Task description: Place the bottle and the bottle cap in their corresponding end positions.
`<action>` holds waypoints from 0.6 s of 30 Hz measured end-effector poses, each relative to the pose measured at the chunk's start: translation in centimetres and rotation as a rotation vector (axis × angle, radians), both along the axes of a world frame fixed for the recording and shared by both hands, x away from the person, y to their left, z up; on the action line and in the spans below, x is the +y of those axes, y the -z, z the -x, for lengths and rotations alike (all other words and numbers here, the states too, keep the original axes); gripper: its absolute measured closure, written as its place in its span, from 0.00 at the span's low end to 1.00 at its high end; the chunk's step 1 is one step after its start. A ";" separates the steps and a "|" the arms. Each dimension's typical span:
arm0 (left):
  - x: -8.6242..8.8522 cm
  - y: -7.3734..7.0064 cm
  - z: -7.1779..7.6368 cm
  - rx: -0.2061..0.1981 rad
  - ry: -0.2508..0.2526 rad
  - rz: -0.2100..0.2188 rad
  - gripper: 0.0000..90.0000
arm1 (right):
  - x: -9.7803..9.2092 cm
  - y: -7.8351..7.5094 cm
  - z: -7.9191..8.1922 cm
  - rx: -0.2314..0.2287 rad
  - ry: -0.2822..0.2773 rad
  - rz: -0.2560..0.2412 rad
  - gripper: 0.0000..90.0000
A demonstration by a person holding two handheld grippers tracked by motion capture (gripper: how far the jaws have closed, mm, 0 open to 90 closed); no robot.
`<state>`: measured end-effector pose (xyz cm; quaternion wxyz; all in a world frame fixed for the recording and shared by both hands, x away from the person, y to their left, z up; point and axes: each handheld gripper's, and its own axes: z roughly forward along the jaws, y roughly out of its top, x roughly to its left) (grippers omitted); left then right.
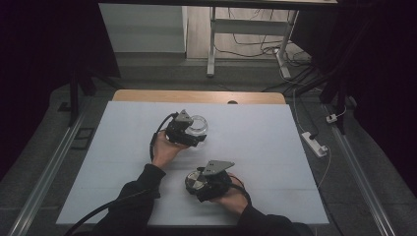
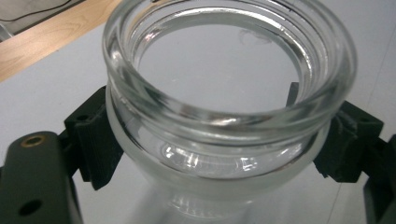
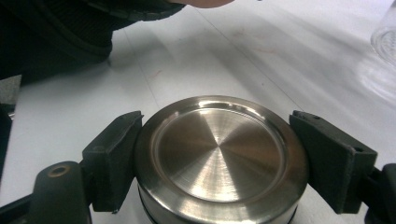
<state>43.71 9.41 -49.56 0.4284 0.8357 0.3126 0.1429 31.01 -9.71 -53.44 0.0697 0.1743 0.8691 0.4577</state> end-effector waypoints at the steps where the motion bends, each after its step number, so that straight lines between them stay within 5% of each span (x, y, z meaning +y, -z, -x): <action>1: -0.1 0.1 0.0 0.001 -0.002 -0.003 0.17 | 0.0 0.0 -0.1 0.001 0.001 0.003 0.22; 18: -0.7 1.6 0.1 0.013 0.004 -0.036 0.17 | 0.6 0.4 -0.4 0.020 0.021 0.076 0.21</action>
